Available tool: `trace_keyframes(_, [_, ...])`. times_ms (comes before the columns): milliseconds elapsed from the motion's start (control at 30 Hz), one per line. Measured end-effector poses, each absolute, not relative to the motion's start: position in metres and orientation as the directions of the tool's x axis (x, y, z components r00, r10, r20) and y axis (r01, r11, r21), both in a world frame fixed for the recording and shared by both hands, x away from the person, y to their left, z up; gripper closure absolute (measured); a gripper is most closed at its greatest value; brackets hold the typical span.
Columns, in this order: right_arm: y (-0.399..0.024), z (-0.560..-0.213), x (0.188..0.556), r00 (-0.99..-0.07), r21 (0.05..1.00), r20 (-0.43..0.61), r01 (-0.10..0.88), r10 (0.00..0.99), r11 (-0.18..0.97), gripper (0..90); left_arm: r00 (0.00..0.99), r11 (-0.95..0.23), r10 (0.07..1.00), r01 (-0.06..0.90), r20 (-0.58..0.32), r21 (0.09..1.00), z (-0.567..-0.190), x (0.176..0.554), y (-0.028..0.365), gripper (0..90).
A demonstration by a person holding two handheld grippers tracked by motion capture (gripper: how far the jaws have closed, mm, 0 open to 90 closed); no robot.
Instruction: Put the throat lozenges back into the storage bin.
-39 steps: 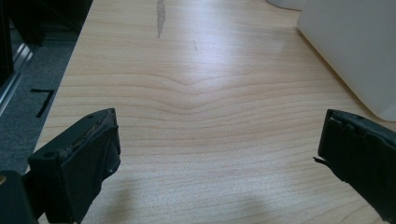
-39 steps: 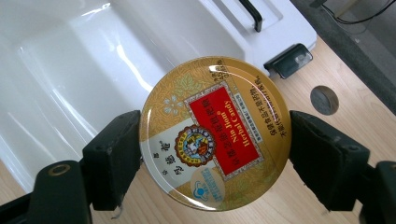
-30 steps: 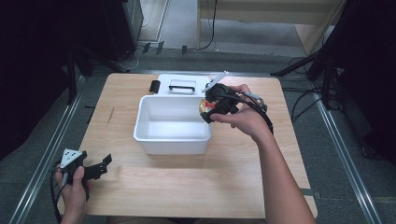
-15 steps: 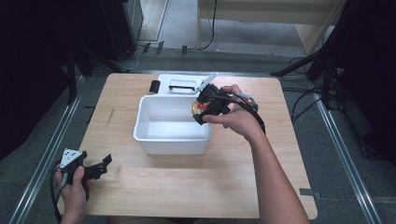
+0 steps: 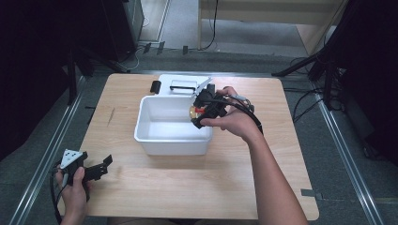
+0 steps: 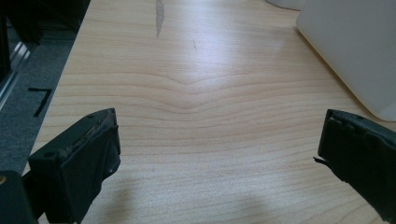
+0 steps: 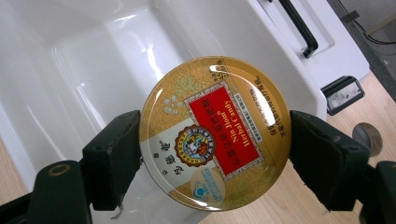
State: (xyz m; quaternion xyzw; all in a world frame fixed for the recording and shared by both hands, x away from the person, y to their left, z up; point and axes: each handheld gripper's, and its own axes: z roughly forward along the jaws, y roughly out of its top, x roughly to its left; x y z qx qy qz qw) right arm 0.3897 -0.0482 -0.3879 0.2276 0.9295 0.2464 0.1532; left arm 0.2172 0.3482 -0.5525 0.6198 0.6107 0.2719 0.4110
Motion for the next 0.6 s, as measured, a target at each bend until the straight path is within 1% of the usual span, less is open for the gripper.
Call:
trace_keyframes(300, [-0.045,-0.396,0.390,-0.867,0.512,-0.178,0.323,0.466,0.796,20.9,0.106,0.084,0.981,0.533,-0.165,0.842,-0.552,0.217,0.348,0.0])
trace_keyframes(600, [-0.043,-0.407,0.391,-0.873,0.500,-0.166,0.327,0.459,0.802,20.8,0.106,0.085,0.980,0.535,-0.166,0.841,-0.552,0.217,0.348,0.0])
